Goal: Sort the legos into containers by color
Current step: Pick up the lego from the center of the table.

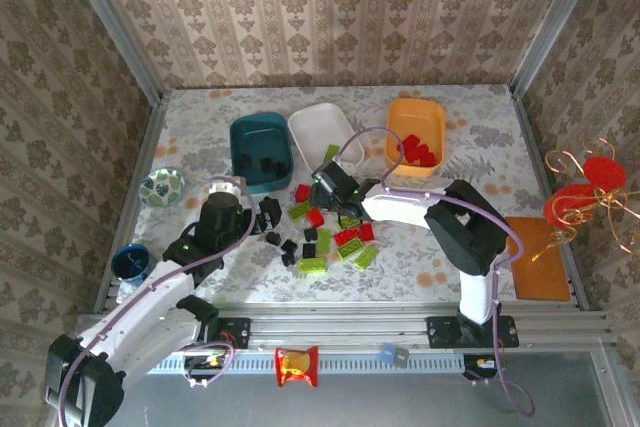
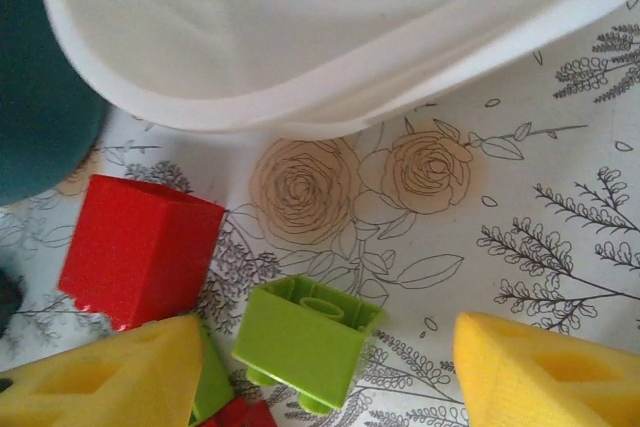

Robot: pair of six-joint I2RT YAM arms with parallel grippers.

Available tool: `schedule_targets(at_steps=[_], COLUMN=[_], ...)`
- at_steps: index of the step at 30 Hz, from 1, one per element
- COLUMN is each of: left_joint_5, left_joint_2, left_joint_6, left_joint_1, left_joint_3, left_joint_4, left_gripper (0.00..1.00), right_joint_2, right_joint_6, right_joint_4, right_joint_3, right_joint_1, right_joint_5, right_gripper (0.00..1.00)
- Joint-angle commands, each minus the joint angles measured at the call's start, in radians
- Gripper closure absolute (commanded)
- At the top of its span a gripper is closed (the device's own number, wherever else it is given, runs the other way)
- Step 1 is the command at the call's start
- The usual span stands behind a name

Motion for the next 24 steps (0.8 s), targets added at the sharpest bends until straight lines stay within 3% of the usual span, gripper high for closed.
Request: schedule_targets(at_steps=[1,8,13,18,24], left_joint_5=[-0.005,-0.003,-0.002,0.003,0.001], left_joint_2=[-0.010,-0.011,-0.011,-0.010,-0.007], left_joint_6=[-0.007,-0.008,-0.004,0.012,0.022], left_joint_1=[0.000,0.000,0.000,0.000,0.000], left_joint_3=[-0.003,-0.002,0.000,0.011,0.018], left_joint_4=[-0.011,-0.008,-0.012,-0.020,-0.022], left_gripper=[0.00,0.00,0.00,0.00,0.00], right_joint_2=[0.027,0.078,0.068,-0.037,-0.237], right_joint_6=[0.049,0.034,0.022,-0.036,-0.177], right_joint_4=[-0.041,-0.064,-0.055,-0.004,-0.011], right_joint_3=[0.037,0.062,0.038,-0.038,-0.056], right_joint_1=[0.011,0.014,0.009,0.000,-0.024], right_joint_5=[0.045,0.035,0.030,0.034,0.019], right_gripper=[0.32,0.42,0.58,0.68,0.71])
